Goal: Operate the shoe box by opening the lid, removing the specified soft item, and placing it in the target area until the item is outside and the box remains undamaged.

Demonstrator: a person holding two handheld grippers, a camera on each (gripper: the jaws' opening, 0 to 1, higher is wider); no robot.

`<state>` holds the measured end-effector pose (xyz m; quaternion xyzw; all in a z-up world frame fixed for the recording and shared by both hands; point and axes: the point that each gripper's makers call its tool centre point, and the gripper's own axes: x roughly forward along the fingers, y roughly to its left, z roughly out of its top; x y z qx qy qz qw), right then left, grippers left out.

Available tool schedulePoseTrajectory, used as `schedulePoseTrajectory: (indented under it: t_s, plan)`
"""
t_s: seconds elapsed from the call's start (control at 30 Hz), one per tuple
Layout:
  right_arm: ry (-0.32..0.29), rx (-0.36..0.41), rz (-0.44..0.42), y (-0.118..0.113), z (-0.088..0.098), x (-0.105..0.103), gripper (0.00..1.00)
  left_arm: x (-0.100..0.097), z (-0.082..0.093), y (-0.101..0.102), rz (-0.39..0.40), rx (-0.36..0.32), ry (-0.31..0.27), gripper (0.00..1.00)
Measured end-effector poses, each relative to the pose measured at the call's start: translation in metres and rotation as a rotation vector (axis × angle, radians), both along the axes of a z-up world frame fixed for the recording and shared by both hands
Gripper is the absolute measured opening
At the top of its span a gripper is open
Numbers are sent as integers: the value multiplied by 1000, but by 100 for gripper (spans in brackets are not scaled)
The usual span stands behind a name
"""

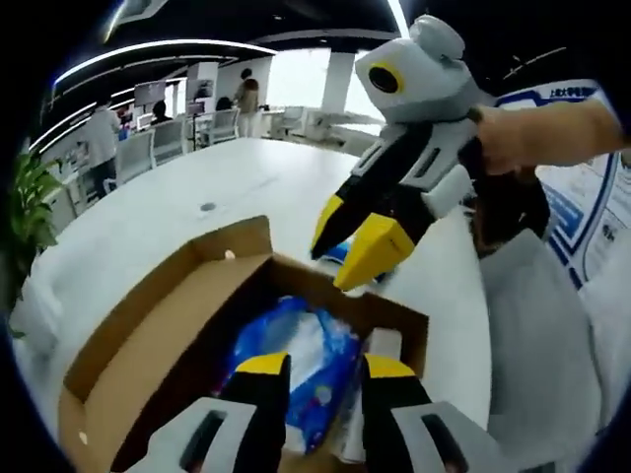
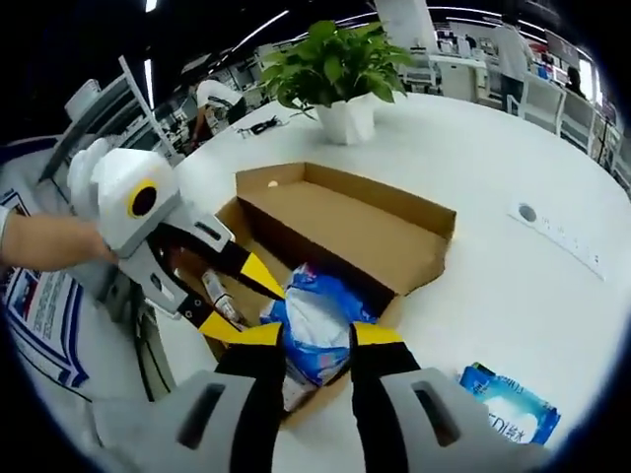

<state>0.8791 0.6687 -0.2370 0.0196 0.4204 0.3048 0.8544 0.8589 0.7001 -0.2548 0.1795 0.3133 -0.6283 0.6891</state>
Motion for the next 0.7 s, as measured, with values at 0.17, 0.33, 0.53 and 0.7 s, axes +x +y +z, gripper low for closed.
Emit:
schedulePoseTrajectory:
  t_s: [0.17, 0.33, 0.53, 0.7]
  plan:
    - [-11, -25, 56, 8, -4, 3, 21, -4, -7, -3, -63, 23, -20, 25]
    - [-19, -45, 101, 12, -11, 11, 20, -9, -19, -3, -137, 42, -28, 19]
    - [-27, -84, 152, 15, -20, 16, 20, -3, -35, -2, -173, 75, -39, 19]
    - [-36, -118, 189, 18, -27, 16, 20, -1, -43, -4, -192, 94, -33, 17]
